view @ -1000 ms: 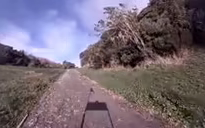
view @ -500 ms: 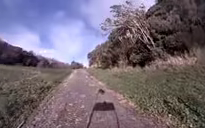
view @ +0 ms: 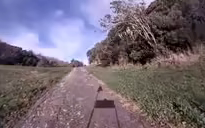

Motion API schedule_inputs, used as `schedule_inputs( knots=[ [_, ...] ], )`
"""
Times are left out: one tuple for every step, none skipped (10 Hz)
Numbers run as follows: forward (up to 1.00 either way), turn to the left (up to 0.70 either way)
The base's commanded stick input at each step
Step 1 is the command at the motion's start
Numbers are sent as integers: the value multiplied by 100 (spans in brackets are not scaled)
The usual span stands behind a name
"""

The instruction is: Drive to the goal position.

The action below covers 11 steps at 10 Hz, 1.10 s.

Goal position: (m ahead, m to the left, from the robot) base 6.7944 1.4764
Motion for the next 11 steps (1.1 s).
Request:
schedule_inputs(
  knots=[
    [70, 14],
    [70, 14],
    [70, 14],
    [70, 14],
    [70, 14],
    [66, 14],
    [62, 15],
    [10, 40],
    [10, 39],
    [9, 28],
    [9, 13]
  ],
)
